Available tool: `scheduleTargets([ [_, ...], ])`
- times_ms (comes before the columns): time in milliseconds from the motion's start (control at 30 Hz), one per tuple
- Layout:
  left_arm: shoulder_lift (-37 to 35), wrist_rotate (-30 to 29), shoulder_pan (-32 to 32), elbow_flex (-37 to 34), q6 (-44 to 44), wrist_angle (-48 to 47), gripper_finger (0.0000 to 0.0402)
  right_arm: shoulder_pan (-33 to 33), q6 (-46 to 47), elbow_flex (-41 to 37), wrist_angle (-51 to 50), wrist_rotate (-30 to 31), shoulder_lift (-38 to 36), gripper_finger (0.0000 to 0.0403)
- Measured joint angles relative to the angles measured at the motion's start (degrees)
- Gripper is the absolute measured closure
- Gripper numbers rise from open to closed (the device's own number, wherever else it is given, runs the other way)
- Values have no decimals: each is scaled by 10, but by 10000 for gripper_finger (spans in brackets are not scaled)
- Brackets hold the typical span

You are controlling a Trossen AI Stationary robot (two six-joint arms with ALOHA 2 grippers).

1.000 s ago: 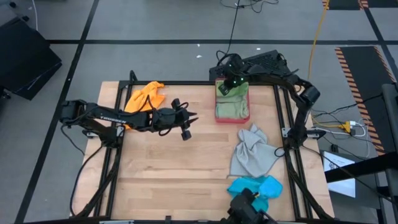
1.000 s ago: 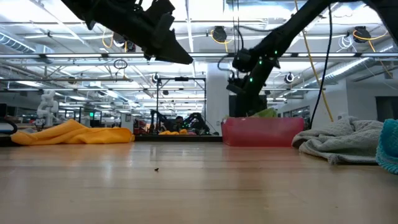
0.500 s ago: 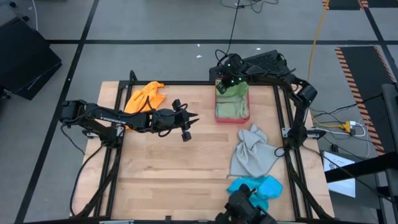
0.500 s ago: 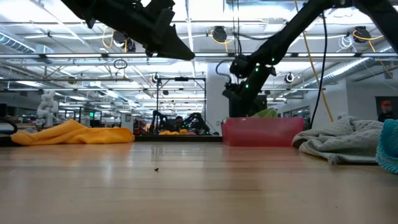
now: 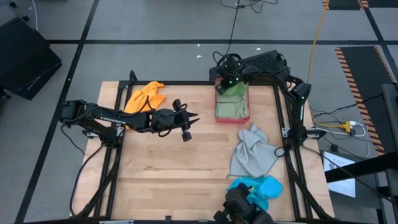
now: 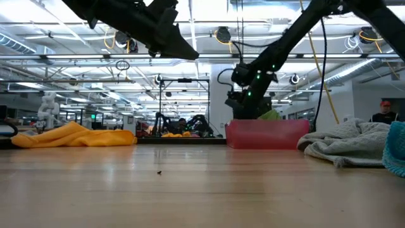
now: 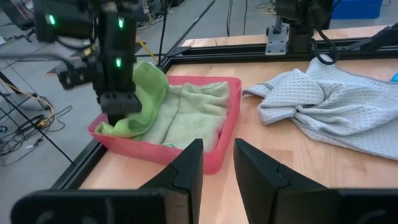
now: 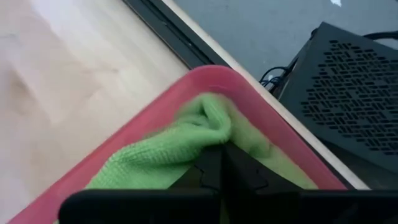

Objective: Fold microfiber towels
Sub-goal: Stack the dark green microfiber cloth on the top light green microfiber cloth in the red bin

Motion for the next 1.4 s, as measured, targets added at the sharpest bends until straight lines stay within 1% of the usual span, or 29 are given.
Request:
scheduleTargets([
  [200, 0, 3, -8, 0, 0, -1, 309, 0, -14, 0, -69, 6, -66, 403],
  [300, 0, 4, -12, 0, 0, -1, 309, -1, -20, 0, -120, 31, -91, 403],
  [400, 0, 4, -14, 0, 0, -1, 309, -2, -26, 0, -165, 54, -102, 403],
  [500, 0, 4, -15, 0, 0, -1, 309, -12, -28, -1, -174, 64, -100, 403],
  [533, 0, 4, -16, 0, 0, -1, 309, -15, -29, -3, -173, 67, -99, 403],
  [700, 0, 4, -19, 0, 0, -2, 309, -40, -25, -24, -174, 120, -97, 403],
  [833, 0, 4, -19, 0, 3, -2, 309, -59, -25, -48, -160, 121, -97, 403],
  [1067, 0, 4, -19, 0, 5, -2, 309, -64, -28, -96, -81, 119, -97, 403],
  [1133, 0, 4, -19, 0, 8, -1, 309, -64, -29, -106, -64, 111, -97, 403],
  [1267, 0, 4, -19, 0, 9, -1, 309, -61, -34, -108, -58, 106, -100, 403],
  [1400, 0, 4, -19, 0, 8, -1, 309, -51, -32, -106, -55, 106, -128, 403],
])
